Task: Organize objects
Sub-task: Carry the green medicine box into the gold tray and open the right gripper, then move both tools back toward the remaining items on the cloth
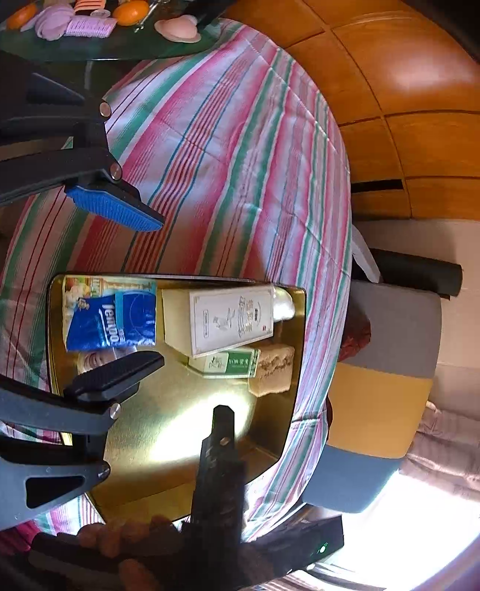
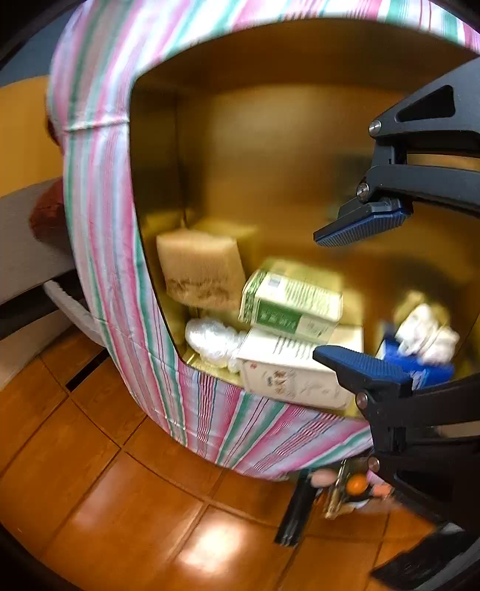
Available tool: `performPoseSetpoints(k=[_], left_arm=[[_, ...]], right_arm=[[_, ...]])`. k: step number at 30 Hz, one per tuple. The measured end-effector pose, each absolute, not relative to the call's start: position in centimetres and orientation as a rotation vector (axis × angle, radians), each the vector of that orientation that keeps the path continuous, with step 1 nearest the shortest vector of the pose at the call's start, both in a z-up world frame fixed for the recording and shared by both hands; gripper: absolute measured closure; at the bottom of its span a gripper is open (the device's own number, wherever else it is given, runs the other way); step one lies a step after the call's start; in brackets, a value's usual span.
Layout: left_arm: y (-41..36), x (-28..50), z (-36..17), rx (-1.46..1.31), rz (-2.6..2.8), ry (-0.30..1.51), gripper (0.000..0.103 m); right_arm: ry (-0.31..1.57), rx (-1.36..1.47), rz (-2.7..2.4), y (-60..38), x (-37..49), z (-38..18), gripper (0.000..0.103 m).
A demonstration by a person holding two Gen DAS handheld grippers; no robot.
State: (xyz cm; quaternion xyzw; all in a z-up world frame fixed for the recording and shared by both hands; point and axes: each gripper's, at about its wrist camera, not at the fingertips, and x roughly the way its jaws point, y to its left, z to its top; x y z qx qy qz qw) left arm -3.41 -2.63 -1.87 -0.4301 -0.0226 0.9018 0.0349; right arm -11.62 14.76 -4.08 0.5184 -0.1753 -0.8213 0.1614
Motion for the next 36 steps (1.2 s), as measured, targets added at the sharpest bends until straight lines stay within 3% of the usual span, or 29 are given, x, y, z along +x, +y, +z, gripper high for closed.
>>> performPoseSetpoints(k=[8, 19, 30, 34, 36], left_arm=[[-0.4, -2.4, -0.8, -1.267, 2.753, -0.003, 0.032], [3.9, -1.6, -0.1, -1.237, 2.693, 0.097, 0.032], [9.9, -1.4, 0.5, -1.189, 2.581, 0.234, 0.032], [12.8, -1.6, 0.6, -1.177, 2.505, 0.250, 0.032], [14.4, -2.0, 0.7, -1.181, 2.459, 0.238, 0.032]], right_arm=[[-0.272, 1.391, -2.504, 17.9, -6.9, -1.4, 0.023], [-0.250, 1.364, -2.709, 27.6, -2.7, 0.6, 0.016], [-0.242, 1.418, -3.135, 44.2, 0.8, 2.4, 0.014], [-0.432, 1.473, -3.370, 51.5, 2.8, 1.1, 0.014], [-0.805, 1.487, -3.375, 54.9, 4.2, 0.6, 0.014]])
